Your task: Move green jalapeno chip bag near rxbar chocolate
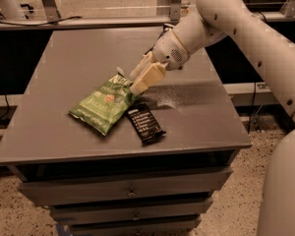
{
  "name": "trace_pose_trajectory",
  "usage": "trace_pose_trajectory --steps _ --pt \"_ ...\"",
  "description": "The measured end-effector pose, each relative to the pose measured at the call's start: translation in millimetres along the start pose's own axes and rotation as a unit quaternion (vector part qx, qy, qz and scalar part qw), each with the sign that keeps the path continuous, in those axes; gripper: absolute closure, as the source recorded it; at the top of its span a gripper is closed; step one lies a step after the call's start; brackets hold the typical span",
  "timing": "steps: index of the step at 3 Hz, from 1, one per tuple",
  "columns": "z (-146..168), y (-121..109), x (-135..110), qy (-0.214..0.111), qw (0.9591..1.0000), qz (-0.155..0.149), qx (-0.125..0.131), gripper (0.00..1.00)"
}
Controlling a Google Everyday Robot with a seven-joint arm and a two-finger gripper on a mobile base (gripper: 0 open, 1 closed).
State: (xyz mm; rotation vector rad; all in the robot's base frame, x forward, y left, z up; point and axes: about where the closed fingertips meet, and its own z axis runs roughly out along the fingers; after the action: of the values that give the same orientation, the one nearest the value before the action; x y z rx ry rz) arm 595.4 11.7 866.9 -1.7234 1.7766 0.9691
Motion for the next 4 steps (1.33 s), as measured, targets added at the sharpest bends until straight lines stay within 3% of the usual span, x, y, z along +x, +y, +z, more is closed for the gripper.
trace_pose_trajectory --steps 1,2,3,4 --pt "-1 -2 -1 0.001 1.0000 -0.003 0.004 0.00" --pt "-25 -1 -1 -0.011 0.9992 0.000 0.038 0.00" --pt "-77 7 -1 -0.035 0.9932 -0.008 0.111 0.00" --pt "-148 29 4 -0.059 0.9764 -0.019 0.207 0.00"
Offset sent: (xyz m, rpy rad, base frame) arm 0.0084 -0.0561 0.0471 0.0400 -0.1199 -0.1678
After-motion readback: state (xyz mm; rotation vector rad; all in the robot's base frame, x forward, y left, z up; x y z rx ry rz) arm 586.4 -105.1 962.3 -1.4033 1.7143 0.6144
